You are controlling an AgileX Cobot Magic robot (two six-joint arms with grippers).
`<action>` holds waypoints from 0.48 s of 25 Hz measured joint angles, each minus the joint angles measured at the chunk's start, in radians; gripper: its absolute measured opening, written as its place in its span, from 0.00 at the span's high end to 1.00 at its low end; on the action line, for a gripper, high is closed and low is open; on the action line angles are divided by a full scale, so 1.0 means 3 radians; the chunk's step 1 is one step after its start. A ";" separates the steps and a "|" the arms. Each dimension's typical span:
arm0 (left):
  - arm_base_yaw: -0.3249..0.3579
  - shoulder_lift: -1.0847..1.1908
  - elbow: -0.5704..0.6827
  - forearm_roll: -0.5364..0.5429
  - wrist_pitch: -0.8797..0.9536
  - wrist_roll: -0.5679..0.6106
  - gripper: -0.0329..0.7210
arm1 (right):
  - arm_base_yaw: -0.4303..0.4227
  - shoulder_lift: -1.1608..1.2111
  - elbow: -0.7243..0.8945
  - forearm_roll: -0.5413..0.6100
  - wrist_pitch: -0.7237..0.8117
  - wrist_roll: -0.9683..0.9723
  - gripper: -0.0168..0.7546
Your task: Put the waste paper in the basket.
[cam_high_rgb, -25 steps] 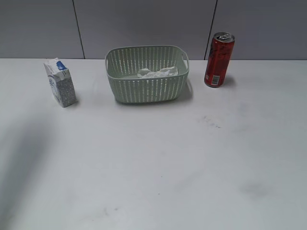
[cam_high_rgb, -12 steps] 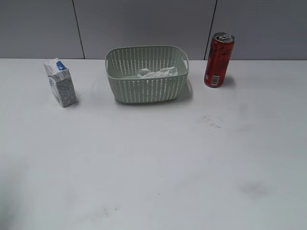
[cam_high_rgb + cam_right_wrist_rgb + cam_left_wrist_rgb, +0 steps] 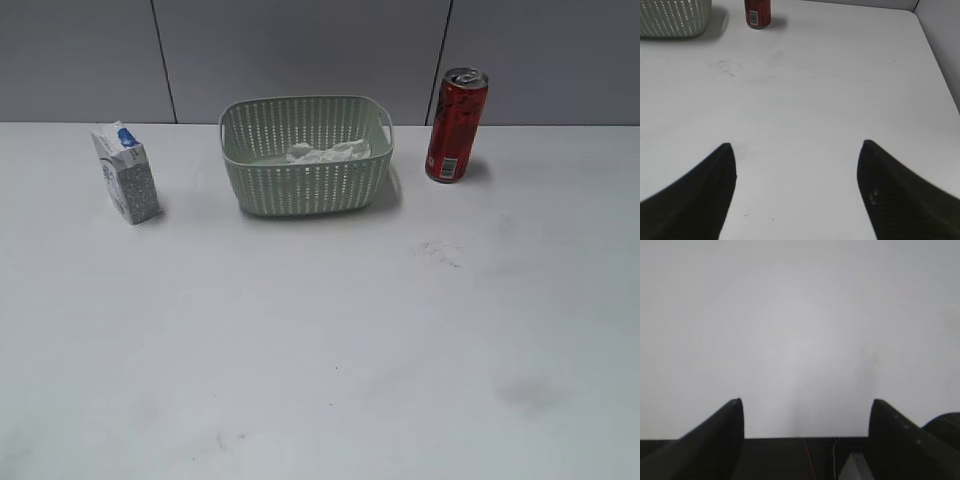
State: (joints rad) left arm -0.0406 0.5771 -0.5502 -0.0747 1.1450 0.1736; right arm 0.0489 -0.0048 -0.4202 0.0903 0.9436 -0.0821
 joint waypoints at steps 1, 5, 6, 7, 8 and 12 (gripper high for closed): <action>0.0000 -0.0180 0.0001 0.0008 0.0000 0.0000 0.18 | 0.0000 0.0000 0.0000 0.0000 0.0000 0.0000 0.24; 0.0000 -0.0814 0.0001 0.0023 -0.0006 0.0000 0.18 | 0.0000 0.0000 0.0000 0.0000 0.0000 -0.0003 0.24; 0.0000 -0.0967 0.0004 0.0023 -0.0006 0.0000 0.18 | 0.0000 0.0000 0.0000 0.0000 0.0000 -0.0003 0.24; 0.0000 -0.1095 0.0004 0.0023 -0.0006 0.0000 0.18 | 0.0000 0.0000 0.0000 0.0000 0.0000 -0.0003 0.24; 0.0000 -0.1242 0.0004 0.0023 -0.0006 0.0000 0.18 | 0.0000 0.0000 0.0000 0.0000 0.0000 -0.0003 0.24; 0.0000 -0.1764 0.0005 0.0023 -0.0011 0.0000 0.18 | 0.0000 0.0000 0.0000 0.0000 0.0000 -0.0003 0.24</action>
State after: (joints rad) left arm -0.0406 0.0479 -0.5487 -0.0678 1.1418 0.1736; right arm 0.0489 -0.0048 -0.4202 0.0903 0.9436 -0.0831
